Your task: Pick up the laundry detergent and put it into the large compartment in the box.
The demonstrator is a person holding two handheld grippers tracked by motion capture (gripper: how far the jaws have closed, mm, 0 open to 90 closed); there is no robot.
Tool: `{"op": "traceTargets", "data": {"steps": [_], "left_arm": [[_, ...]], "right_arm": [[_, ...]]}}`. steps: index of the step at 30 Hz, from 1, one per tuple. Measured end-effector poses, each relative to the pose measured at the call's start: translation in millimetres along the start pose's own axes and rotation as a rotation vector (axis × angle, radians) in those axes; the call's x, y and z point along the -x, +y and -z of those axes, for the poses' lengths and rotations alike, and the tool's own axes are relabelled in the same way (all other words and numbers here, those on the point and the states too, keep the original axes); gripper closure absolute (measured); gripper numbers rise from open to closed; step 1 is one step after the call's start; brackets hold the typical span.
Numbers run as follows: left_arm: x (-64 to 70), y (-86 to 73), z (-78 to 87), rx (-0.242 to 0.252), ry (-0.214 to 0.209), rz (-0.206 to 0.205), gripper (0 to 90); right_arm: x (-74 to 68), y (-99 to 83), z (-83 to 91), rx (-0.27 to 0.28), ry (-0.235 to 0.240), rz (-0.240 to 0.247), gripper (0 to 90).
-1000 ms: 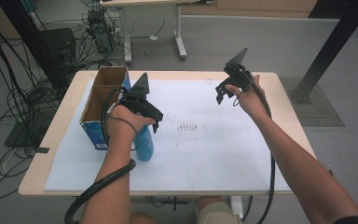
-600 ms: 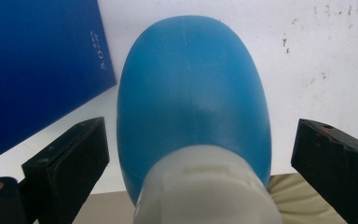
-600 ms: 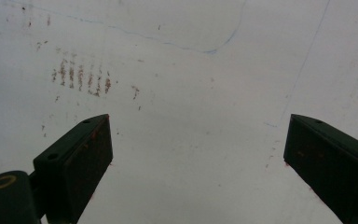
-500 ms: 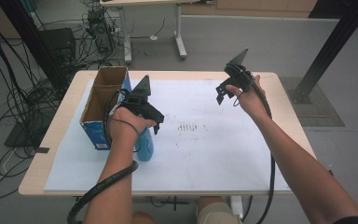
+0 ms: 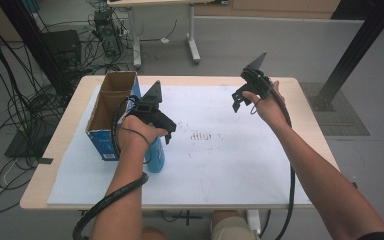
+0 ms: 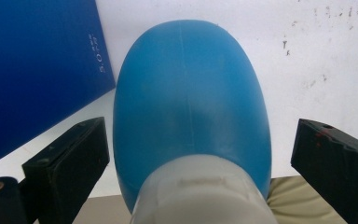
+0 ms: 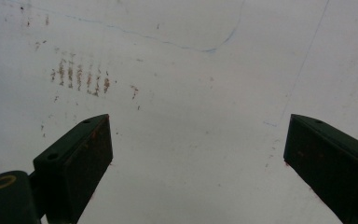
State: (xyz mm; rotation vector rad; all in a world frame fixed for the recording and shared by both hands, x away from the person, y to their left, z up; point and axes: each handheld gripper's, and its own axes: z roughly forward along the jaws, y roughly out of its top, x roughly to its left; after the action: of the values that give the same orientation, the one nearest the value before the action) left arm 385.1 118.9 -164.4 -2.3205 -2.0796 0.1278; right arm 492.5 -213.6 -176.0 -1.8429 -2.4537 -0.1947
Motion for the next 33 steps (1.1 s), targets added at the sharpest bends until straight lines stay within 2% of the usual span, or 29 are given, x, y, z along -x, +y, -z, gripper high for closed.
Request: {"op": "traceTargets", "data": {"steps": [33], "left_arm": [[0.1,-1.9,1.9,0.009,0.003,-0.003,4.7]], "right_arm": [[1.9,-2.0,2.3,0.005,-0.001,-0.001,7.7]]}}
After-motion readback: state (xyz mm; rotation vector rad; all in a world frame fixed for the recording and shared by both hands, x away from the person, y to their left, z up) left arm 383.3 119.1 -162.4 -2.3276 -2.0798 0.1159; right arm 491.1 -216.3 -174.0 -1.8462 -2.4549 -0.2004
